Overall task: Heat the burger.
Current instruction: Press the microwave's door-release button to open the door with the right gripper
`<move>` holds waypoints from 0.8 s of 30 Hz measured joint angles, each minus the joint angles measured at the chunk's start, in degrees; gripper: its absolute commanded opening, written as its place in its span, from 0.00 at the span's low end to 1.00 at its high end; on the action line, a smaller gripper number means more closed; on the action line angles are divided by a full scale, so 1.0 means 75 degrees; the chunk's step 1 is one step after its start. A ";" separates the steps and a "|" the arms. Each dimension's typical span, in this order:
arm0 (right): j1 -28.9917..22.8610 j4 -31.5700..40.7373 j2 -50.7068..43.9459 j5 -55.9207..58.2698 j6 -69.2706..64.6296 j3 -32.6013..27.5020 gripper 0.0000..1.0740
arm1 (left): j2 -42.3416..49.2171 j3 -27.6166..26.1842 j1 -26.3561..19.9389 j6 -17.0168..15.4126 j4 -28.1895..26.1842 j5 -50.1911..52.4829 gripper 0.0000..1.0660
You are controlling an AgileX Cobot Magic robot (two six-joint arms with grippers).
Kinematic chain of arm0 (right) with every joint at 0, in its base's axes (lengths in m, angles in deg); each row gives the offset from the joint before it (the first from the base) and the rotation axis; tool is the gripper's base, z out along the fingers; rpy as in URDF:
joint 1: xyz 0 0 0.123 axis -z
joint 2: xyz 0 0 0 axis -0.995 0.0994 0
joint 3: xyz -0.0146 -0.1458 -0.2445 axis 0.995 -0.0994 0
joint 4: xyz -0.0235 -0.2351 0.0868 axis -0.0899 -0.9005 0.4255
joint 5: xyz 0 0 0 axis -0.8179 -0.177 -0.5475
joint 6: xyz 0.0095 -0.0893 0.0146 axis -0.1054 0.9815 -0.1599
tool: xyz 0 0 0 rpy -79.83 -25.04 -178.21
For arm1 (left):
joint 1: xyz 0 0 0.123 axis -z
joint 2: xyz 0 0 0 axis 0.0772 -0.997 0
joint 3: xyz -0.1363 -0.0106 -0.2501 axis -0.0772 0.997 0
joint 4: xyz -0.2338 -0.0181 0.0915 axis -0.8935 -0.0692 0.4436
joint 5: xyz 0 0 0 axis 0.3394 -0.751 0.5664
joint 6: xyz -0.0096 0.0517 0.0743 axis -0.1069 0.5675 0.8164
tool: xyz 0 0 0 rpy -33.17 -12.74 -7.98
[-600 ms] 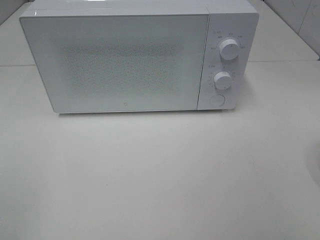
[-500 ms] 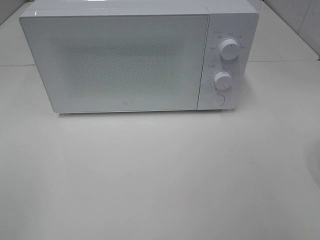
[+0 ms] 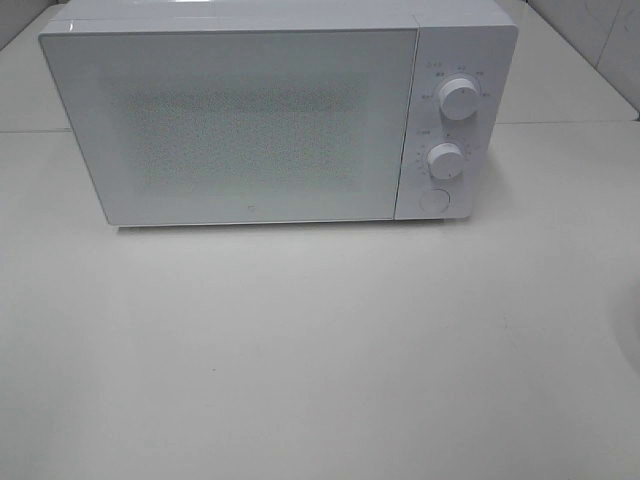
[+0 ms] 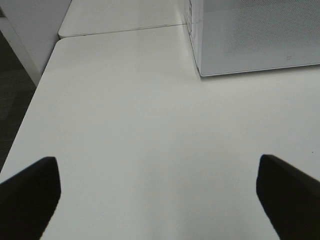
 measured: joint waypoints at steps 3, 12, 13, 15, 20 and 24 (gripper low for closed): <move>0.0000 0.0000 0.0000 -0.0244 0.0000 0.0107 0.42 | 0.0000 0.0000 0.0000 0.0000 0.0000 0.0000 0.94; 0.0000 0.0015 0.1001 -0.3140 0.0000 0.0252 0.39 | 0.0000 0.0000 0.0000 0.0000 0.0000 0.0000 0.94; 0.0000 0.0015 0.1398 -0.3965 0.0008 0.0252 0.38 | 0.0000 0.0000 0.0000 0.0000 0.0000 0.0000 0.94; 0.0000 0.0008 0.1627 -0.4439 0.0046 0.0252 0.38 | 0.0000 0.0000 0.0000 0.0000 0.0000 0.0000 0.94; 0.0000 0.0000 0.2788 -0.6341 0.0351 0.0260 0.35 | 0.0000 0.0000 0.0000 0.0000 0.0000 0.0000 0.94; 0.0000 0.0000 0.4087 -0.7510 0.0474 0.0260 0.31 | 0.0000 0.0000 0.0000 0.0000 0.0000 0.0000 0.94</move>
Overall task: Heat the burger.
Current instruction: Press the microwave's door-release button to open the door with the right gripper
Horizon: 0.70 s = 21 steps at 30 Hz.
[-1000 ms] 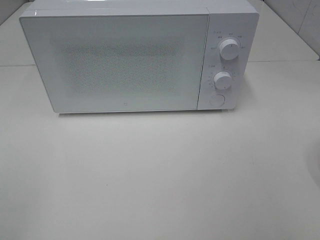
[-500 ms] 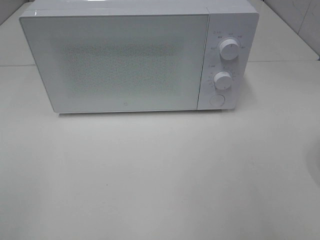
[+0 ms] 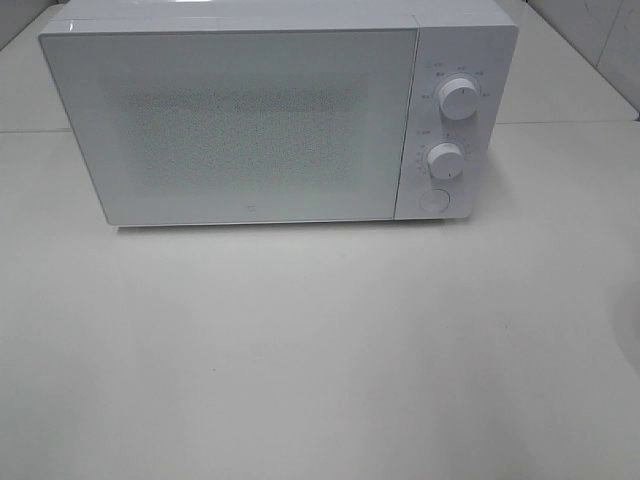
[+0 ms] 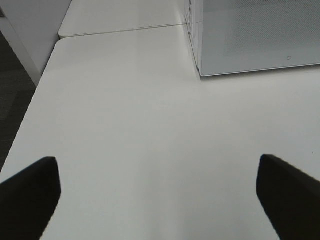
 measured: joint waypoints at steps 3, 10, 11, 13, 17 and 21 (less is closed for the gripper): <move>0.0000 0.0000 0.0733 -0.0573 0.0000 0.0000 0.29 | 0.0000 0.0000 0.0000 0.0000 0.0000 0.0000 0.94; 0.0000 0.0000 0.2040 -0.1665 0.0000 0.0000 0.29 | 0.0000 0.0000 0.0000 0.0000 0.0000 0.0000 0.94; 0.0000 0.0000 0.2445 -0.2215 0.0000 -0.0115 0.29 | 0.0000 0.0000 0.0000 0.0000 0.0000 0.0000 0.94; 0.0000 0.0000 0.2811 -0.2926 0.0000 -0.0298 0.29 | 0.0000 0.0000 0.0000 0.0000 0.0000 0.0000 0.94; 0.0000 -0.0008 0.3392 -0.4148 0.0000 -0.0665 0.28 | 0.0000 0.0000 0.0000 0.0000 0.0000 0.0000 0.94; 0.0000 -0.0420 0.3888 -0.4798 -0.0008 -0.0840 0.18 | 0.0000 0.0000 0.0000 0.0000 0.0000 0.0000 0.94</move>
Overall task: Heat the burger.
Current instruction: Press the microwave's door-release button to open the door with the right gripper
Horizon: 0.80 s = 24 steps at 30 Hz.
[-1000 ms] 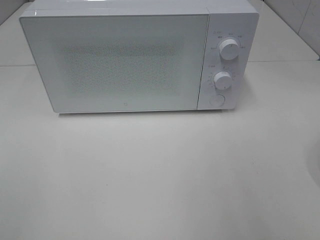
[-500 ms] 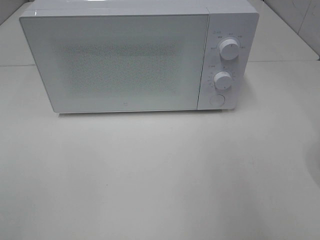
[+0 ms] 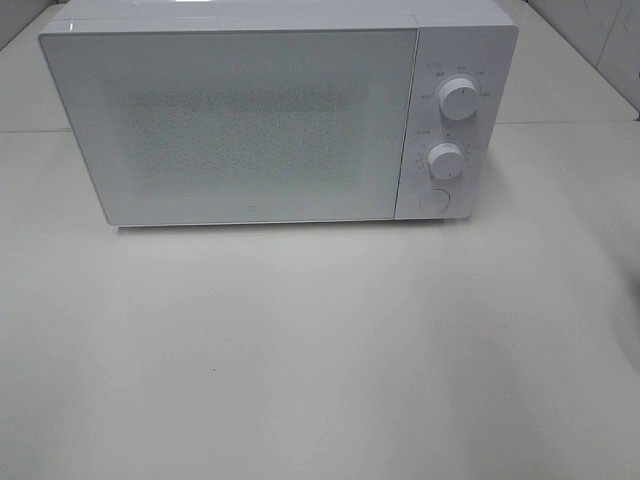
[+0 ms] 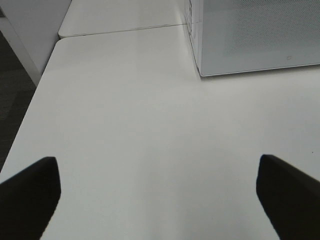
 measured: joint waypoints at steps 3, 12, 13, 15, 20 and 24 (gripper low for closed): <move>0.0000 -0.0244 0.0275 -0.0222 -0.0176 -0.0038 0.00 | 0.0000 0.0000 0.0000 0.0000 0.0000 0.0000 0.94; 0.0000 -0.0481 0.0741 -0.0573 -0.0512 -0.0038 0.00 | 0.0000 0.0000 0.0000 0.0000 0.0000 0.0000 0.94; 0.0000 -0.0489 0.0749 -0.0573 -0.0558 -0.0038 0.00 | 0.0000 0.0000 0.0000 0.0000 0.0000 0.0000 0.94; 0.0000 -0.0489 0.0749 -0.0573 -0.0733 -0.0038 0.00 | 0.0000 0.0000 0.0000 0.0000 0.0000 0.0000 0.94; 0.0000 -0.0512 0.0772 -0.0481 -0.1329 -0.0168 0.00 | 0.0000 0.0000 0.0000 0.0000 0.0000 0.0000 0.94; 0.0000 -0.0565 0.1192 -0.0542 -0.2193 -0.0581 0.00 | 0.0000 0.0000 0.0000 0.0000 0.0000 0.0000 0.94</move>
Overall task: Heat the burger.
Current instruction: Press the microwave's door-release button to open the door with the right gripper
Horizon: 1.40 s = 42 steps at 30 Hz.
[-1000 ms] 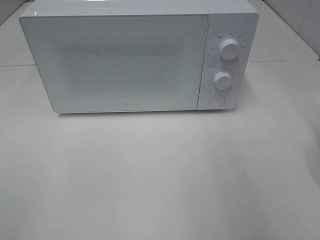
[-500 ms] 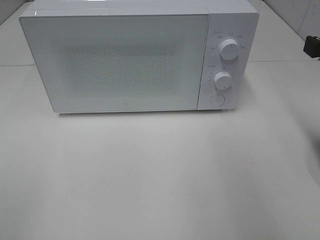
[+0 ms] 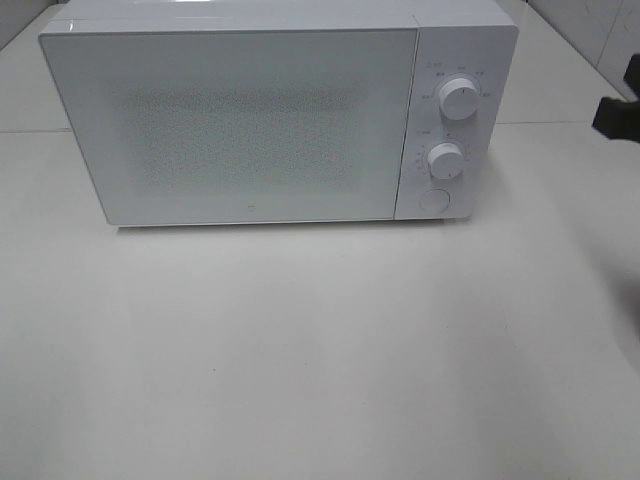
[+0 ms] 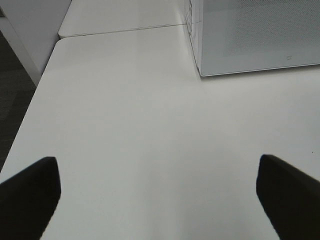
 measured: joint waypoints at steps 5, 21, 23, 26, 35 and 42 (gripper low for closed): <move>0.0000 -0.0290 0.0466 -0.0122 -0.1131 -0.0176 0.00 | 0.0000 0.0000 0.0000 0.0000 0.0000 0.0000 0.94; -0.0626 -0.0665 0.3086 -0.1849 -0.7754 -0.0176 0.00 | 0.0000 0.0000 0.0000 0.0000 0.0000 0.0000 0.94; -0.1016 -0.0115 0.3361 -0.1979 -0.7892 -0.0176 0.00 | 0.0000 0.0000 0.0000 0.0000 0.0000 0.0000 0.94; -0.1589 0.0795 0.3797 -0.2269 -0.8014 -0.0176 0.00 | 0.0000 0.0000 0.0000 0.0000 0.0000 0.0000 0.94; -0.2758 0.3117 0.4729 -0.2574 -0.8296 0.0053 0.00 | 0.0000 0.0000 0.0000 0.0000 0.0000 0.0000 0.94; -0.2903 0.3308 0.5157 -0.2559 -0.8518 0.0695 0.00 | 0.0000 0.0000 0.0000 0.0000 0.0000 0.0000 0.94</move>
